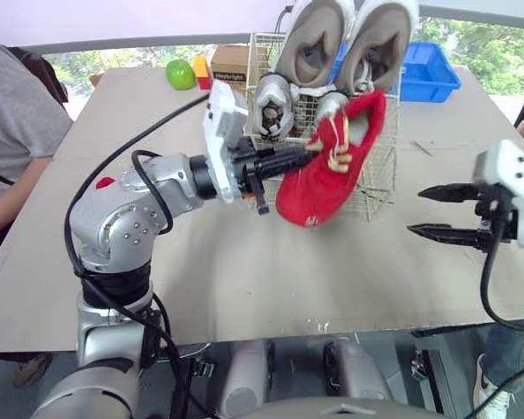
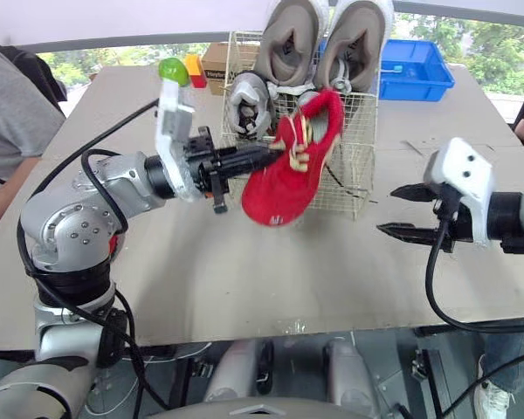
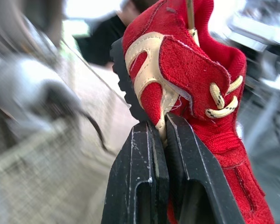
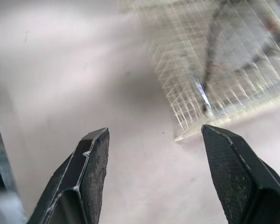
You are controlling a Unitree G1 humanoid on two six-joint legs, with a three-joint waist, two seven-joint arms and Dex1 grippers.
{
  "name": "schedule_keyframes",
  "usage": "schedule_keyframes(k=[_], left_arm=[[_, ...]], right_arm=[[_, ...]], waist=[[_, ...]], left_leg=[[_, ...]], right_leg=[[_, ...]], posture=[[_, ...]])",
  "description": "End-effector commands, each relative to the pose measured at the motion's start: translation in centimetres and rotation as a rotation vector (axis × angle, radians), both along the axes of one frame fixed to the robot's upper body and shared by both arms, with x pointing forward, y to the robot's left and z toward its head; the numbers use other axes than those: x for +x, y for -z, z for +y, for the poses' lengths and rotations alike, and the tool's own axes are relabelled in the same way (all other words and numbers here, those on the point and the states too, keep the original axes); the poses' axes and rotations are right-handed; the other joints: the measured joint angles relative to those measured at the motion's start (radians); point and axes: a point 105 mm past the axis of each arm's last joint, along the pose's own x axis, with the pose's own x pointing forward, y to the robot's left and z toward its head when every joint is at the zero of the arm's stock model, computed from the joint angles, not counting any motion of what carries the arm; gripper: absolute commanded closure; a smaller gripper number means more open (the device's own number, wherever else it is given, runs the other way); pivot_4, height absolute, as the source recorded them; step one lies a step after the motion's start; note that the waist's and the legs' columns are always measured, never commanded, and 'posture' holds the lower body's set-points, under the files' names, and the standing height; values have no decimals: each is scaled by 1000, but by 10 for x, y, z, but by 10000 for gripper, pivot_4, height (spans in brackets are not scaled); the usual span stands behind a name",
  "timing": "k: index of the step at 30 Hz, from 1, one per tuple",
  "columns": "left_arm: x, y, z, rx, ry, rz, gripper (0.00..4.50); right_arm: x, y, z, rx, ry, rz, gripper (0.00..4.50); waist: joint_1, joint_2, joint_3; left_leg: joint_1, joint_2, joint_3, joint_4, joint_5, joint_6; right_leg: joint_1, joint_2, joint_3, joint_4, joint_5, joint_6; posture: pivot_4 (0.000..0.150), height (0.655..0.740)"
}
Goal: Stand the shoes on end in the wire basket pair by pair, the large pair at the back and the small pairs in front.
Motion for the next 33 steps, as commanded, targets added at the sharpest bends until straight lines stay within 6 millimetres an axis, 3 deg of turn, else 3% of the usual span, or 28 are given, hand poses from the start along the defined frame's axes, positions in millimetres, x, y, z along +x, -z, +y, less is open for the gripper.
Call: schedule_keyframes(k=[1,5,11,14,18,23,24,25,30,33], left_arm=[[3,-12,2,-29,-124,-214,45000],[5,-5,-8,-59,-142,-250,45000],[6,1,-11,-55,-146,-293,45000],[0,-2,-10,-76,-128,-300,45000],[-2,-4,-8,-84,-131,-304,45000],[-11,-3,-4,-133,-87,-240,45000],[-9,-5,-2,-152,-101,-222,36037],[-6,-4,2,-164,-131,-198,33748],[-11,32,22,-132,-163,3,9705],[-27,54,31,-108,-125,45,9705]], right_arm=[[6,-24,26,267,58,-81,15665],[24,-34,50,446,118,-87,15665],[42,-39,62,574,199,-25,15665],[46,-38,62,592,213,0,24257],[44,-39,62,573,184,0,42531],[39,-45,66,567,127,-29,43862],[38,-46,67,566,118,-42,45000],[37,-48,67,573,111,-56,45000],[36,-67,51,575,140,-216,45000],[38,-81,39,574,160,-313,45000]], waist=[[-11,-3,-2],[-13,-1,-1],[-7,-1,-1],[-12,-1,-1],[-17,0,-1],[-20,0,-1],[-20,0,-1],[-19,0,-1],[-23,0,-1],[-24,0,-1]], left_leg=[[1,0,0,-1,0,0],[1,1,0,0,0,0],[-3,0,4,-1,0,0],[-3,0,5,-2,0,0],[-3,0,4,-2,0,0],[-3,0,4,-2,0,0],[-3,0,4,-2,0,0],[-3,0,4,-2,0,0],[-2,0,2,-3,0,0],[-2,0,2,-5,0,0]], right_leg=[[0,1,0,0,0,0],[0,2,0,1,-1,-6],[-2,0,-1,0,1,-2],[-2,0,-1,-1,1,-2],[-2,0,-1,0,1,-2],[-2,0,-1,0,1,-2],[-2,0,-1,0,1,-2],[-2,0,-1,0,1,-2],[-2,0,0,-1,1,-1],[-4,0,0,-2,1,-1]], posture=[[1500,7400],[1500,7400],[1500,7400],[1500,7400],[1500,7400],[1500,7400],[1500,7400],[1500,7400],[1500,7400],[1500,7400]])
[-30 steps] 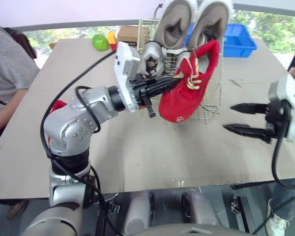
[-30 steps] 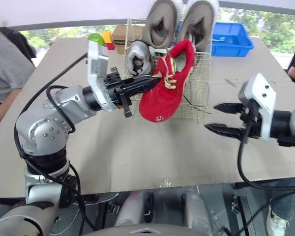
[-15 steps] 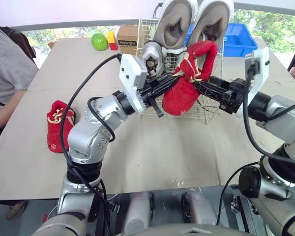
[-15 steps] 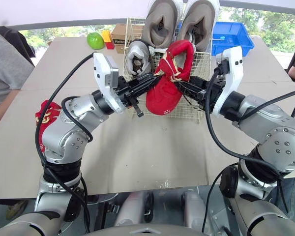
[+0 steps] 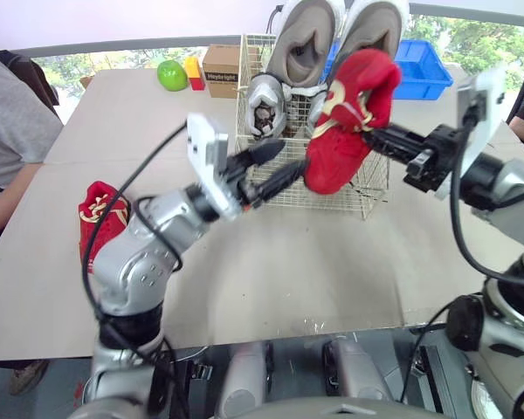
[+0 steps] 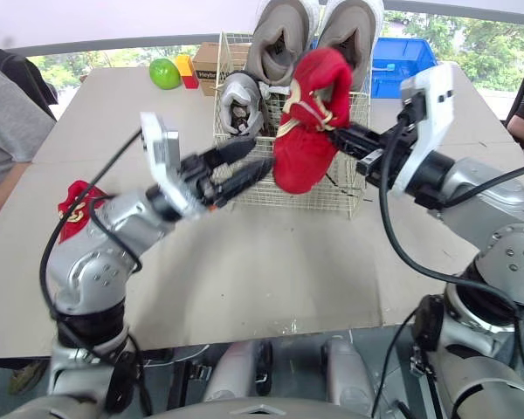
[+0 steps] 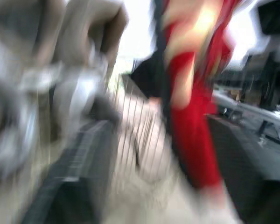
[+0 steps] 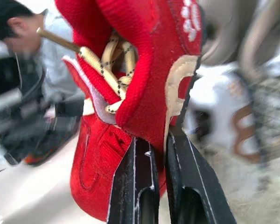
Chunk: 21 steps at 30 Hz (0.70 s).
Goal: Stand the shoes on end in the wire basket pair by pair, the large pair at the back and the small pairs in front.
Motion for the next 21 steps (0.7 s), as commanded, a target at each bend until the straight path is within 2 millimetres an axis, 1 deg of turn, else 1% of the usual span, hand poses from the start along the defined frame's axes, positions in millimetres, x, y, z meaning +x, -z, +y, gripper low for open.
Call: schedule_keyframes(k=[1,3,4,6,7,8,11,12,14,18,19,20,21], left_arm=[[-31,4,7,4,94,-37,9705],[-43,13,15,22,116,-30,9705],[-48,13,19,25,123,-43,9705],[-51,14,25,21,118,-48,9705],[-51,15,28,21,110,-49,9705],[-52,16,29,33,108,-56,9705],[-52,18,30,56,109,-60,9705],[-51,18,30,57,108,-61,9705],[-51,18,29,62,107,-68,9705],[-52,18,27,76,116,-74,9705],[-52,17,27,78,114,-77,9705],[-52,16,27,80,108,-78,9705],[-51,16,28,80,102,-79,9705]], right_arm=[[-6,-26,-12,-21,52,-191,45000],[-7,-30,-15,-73,76,-259,45000],[-6,-32,-16,-86,90,-289,45000],[0,-28,-15,-111,126,-318,45000],[5,-22,-14,-146,148,-339,45000],[11,-14,-13,-190,176,-353,45000],[27,11,-10,-221,227,-346,45000],[30,23,-7,-254,224,-340,45000],[34,44,-4,-285,215,-323,45000],[41,69,-5,-275,231,-261,45000],[40,79,-3,-281,207,-225,45000],[38,91,0,-258,166,-154,45000],[36,98,2,-239,136,-107,45000]], waist=[[1,0,0],[1,0,0],[3,0,0],[4,0,0],[4,0,0],[5,0,0],[5,0,0],[5,0,0],[5,0,0],[4,-1,0],[5,-1,-1],[4,-1,-1],[5,-2,-2]], left_leg=[[0,0,0,0,0,0],[0,0,2,-1,0,0],[1,1,3,-2,0,0],[0,1,4,-2,0,0],[1,1,4,-2,0,0],[1,2,3,-2,0,0],[1,1,3,-2,0,0],[1,1,3,-2,0,0],[0,1,4,-2,0,0],[1,1,4,-3,0,0],[2,1,4,-3,0,0],[2,1,4,-3,0,0],[3,2,4,-3,0,0]], right_leg=[[0,0,0,0,0,0],[-1,0,0,-1,-2,-4],[-1,-1,1,-1,-2,-4],[-1,-1,0,-1,-2,-4],[-1,-1,0,-1,-2,-5],[-1,-1,1,-1,-2,-5],[-1,-3,2,-2,-2,-5],[-1,-3,2,-3,-2,-5],[-1,-3,3,-4,-2,-4],[-1,-2,3,-4,-2,-4],[-1,-2,3,-4,-2,-4],[0,-2,3,-4,-2,-4],[0,-2,3,-4,-2,-4]], posture=[[1500,7400],[1500,7400],[1500,7400],[1500,7400],[1500,7400],[1500,7400],[1500,7400],[1500,7400],[1500,7400],[1500,7400],[1500,7400],[1500,7400],[1500,7400]])
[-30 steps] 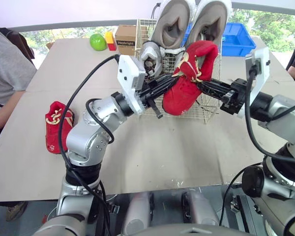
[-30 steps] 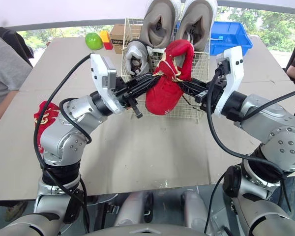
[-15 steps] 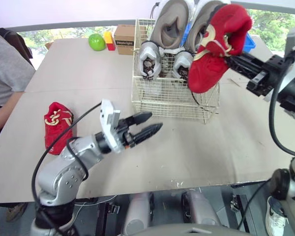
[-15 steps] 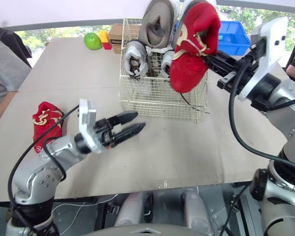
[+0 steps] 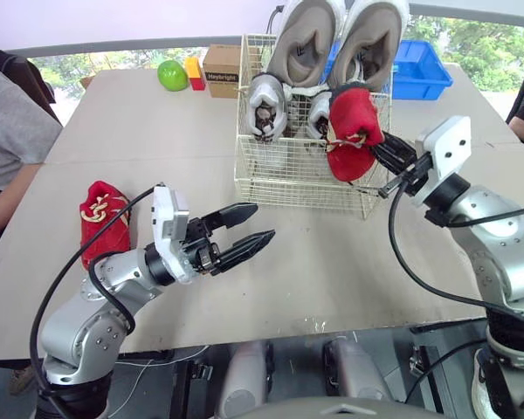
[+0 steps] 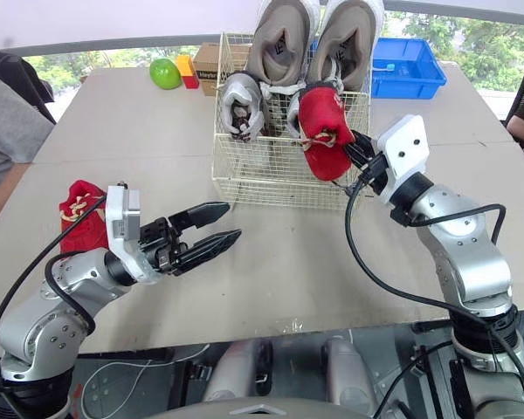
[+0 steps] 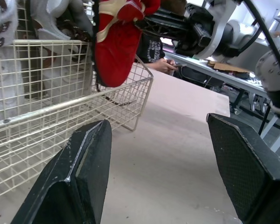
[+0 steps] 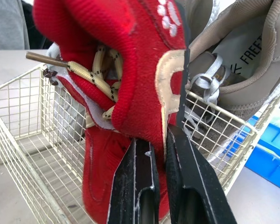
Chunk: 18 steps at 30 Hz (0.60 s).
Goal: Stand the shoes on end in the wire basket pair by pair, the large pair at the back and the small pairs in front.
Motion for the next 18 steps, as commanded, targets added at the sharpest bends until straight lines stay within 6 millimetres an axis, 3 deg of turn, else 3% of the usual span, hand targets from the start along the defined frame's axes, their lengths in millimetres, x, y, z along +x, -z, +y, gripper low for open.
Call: schedule_keyframes(k=[1,16,18], left_arm=[[-5,-11,-4,12,7,-57,9705],[-8,-11,-8,12,-11,-63,9705],[-7,-12,-8,8,-13,-62,9135]], right_arm=[[0,41,1,61,-65,244,45000],[-4,31,5,206,-88,403,45000],[-8,30,1,222,-73,415,38878]], waist=[[2,-3,-2],[-1,0,-2],[-1,0,-2]], left_leg=[[1,0,0,0,0,0],[0,1,0,-7,0,0],[0,1,0,-7,0,0]], right_leg=[[1,0,0,0,0,0],[-1,0,0,-3,0,0],[-1,0,0,-3,0,0]], posture=[[1500,7400],[1500,7400],[1500,7400]])
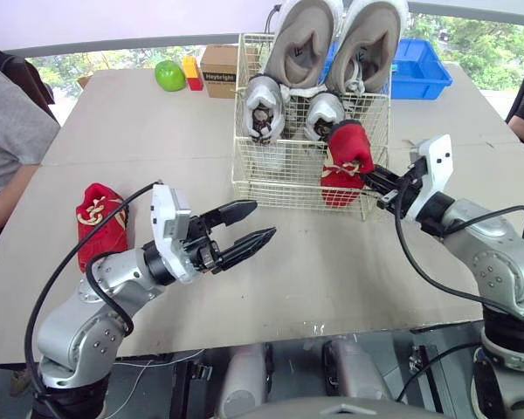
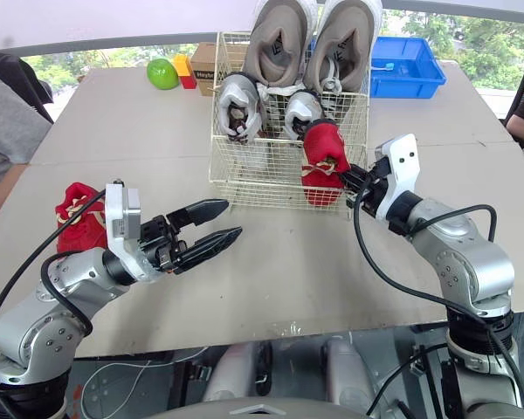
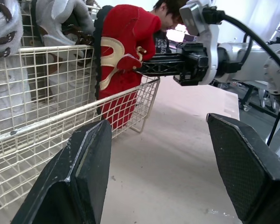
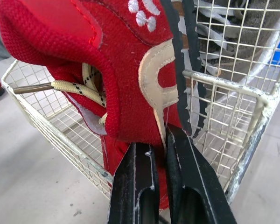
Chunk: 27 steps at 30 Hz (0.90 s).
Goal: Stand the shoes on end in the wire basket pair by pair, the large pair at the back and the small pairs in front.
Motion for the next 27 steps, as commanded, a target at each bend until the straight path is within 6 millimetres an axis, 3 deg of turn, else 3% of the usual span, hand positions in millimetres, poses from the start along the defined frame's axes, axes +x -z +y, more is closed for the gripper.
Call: schedule_keyframes(k=[1,5,6,12,15,18,19,20,23,27], left_arm=[[-7,-9,-7,-5,32,-46,9135],[-8,-8,-8,1,49,-32,9135],[-8,-8,-8,3,53,-33,9135],[-8,-5,-5,8,22,-38,9135],[0,-1,9,-36,-107,1,9135],[23,6,59,-136,-491,32,9135],[27,7,76,-145,-601,41,9135],[27,8,97,-139,-712,62,9135],[10,8,147,-93,-851,122,9135],[-17,4,211,35,-908,250,9135]], right_arm=[[-10,-6,-2,19,-4,8,35601],[-12,-10,-22,-32,46,-14,14836],[-15,-13,-27,-39,44,-26,13200],[-33,-37,-39,-111,-63,-125,13200],[-68,-47,-17,-136,-333,-173,13200],[-97,-48,17,-104,-604,-202,13200],[-98,-47,24,-99,-640,-207,13200],[-93,-46,29,-76,-640,-207,10406],[-92,-39,45,-63,-708,-219,923],[-90,-27,59,-93,-758,-248,923]], waist=[[1,0,0],[3,0,0],[5,0,0],[7,0,0],[2,0,0],[-4,0,0],[-6,0,0],[-4,0,0],[-1,-2,0],[-1,-3,0]], left_leg=[[0,0,0,0,0,0],[-1,0,0,0,0,0],[-1,0,0,0,0,0],[-1,-1,0,0,0,0],[-1,-1,0,-1,0,0],[0,1,-1,-3,0,0],[1,1,-1,-3,0,0],[1,2,-2,-3,0,0],[0,2,-4,-2,0,0],[-1,6,-3,-2,0,0]], right_leg=[[0,0,0,0,0,0],[0,0,0,-2,0,0],[1,-1,0,-3,0,0],[3,-2,0,-7,0,0],[2,-1,-1,-7,0,0],[2,1,-1,-7,0,0],[2,2,-1,-7,0,1],[3,3,-1,-7,2,3],[3,6,-3,-7,2,1],[1,4,-3,-7,1,-1]], posture=[[1500,7400],[1500,7400],[1500,7400],[1500,7400],[1500,7400],[1500,7400],[1500,7400],[1500,7400],[1500,7400],[1500,7400]])
